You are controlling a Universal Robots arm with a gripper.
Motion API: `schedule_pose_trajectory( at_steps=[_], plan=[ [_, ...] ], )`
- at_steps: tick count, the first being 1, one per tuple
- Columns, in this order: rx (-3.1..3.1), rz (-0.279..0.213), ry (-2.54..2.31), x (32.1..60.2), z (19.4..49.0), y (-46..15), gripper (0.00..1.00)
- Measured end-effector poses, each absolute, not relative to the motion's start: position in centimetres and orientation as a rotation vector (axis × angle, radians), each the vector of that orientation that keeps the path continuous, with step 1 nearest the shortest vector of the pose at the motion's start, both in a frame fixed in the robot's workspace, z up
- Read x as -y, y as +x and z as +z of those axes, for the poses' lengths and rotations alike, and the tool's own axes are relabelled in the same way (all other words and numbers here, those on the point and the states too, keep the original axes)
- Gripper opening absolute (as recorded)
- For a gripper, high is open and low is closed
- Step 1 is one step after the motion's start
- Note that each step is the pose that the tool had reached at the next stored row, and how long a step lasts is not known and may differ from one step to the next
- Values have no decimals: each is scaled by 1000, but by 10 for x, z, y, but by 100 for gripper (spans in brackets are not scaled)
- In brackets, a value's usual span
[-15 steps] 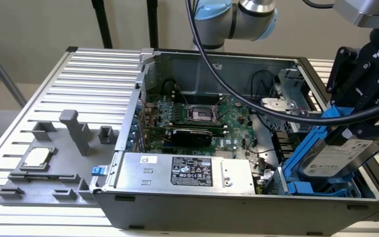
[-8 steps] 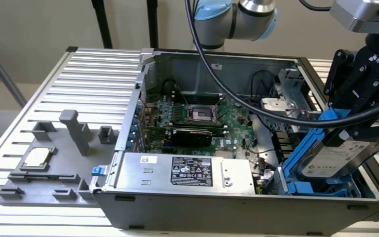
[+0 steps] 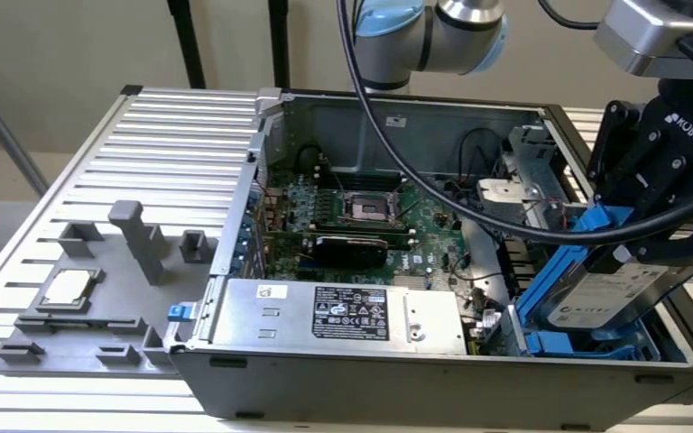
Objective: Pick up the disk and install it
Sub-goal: 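Insert the disk into the insertion slot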
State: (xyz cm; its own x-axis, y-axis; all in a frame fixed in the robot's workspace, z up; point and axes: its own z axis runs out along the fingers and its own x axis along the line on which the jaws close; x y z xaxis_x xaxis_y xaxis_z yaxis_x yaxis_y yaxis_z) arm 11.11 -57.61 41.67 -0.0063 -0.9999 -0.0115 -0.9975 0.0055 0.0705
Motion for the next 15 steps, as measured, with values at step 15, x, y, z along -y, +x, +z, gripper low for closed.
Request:
schedule_pose_trajectory(
  at_steps=[15],
  plan=[
    [2197,-89,2184,576,404,110,34]
  ],
)
